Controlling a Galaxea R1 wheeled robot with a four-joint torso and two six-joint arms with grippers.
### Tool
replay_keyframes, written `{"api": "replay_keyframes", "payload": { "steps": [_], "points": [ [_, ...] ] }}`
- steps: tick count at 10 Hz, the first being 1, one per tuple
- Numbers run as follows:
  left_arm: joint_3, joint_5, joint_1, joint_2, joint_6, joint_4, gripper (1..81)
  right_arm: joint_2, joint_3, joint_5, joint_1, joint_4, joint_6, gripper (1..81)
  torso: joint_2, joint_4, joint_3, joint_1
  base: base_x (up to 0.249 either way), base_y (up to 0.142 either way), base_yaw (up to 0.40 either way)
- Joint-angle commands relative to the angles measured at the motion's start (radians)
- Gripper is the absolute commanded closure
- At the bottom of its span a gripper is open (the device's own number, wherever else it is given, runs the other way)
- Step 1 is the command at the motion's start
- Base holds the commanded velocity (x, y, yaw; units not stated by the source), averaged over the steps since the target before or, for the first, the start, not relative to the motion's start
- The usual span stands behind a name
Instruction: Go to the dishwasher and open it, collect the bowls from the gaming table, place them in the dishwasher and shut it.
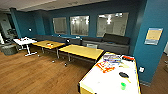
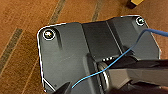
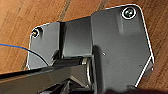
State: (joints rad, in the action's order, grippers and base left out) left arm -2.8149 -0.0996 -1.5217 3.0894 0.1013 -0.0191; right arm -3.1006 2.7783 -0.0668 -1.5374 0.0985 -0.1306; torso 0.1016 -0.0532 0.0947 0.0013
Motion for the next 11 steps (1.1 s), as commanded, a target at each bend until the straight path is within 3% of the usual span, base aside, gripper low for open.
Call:
{"api": "replay_keyframes", "payload": {
  "steps": [1,8,11],
  "points": [
    [0.0,0.049,0.051,0.003,0.0,0.007,1.0,-0.009,0.0,0.047,0.049,0.009,0.003,1.0,0.0,0.0,0.0,0.0,0.135,0.108,0.0],
    [0.0,0.049,0.051,0.003,0.0,0.007,1.0,-0.009,-0.002,0.047,0.049,0.009,0.003,1.0,0.0,0.0,0.0,0.0,0.135,0.1,0.0],
    [0.0,0.049,0.051,0.005,0.0,0.005,1.0,-0.009,-0.002,0.048,0.048,0.007,0.003,1.0,0.0,0.0,0.0,0.0,0.105,0.024,0.0]
  ]
}}
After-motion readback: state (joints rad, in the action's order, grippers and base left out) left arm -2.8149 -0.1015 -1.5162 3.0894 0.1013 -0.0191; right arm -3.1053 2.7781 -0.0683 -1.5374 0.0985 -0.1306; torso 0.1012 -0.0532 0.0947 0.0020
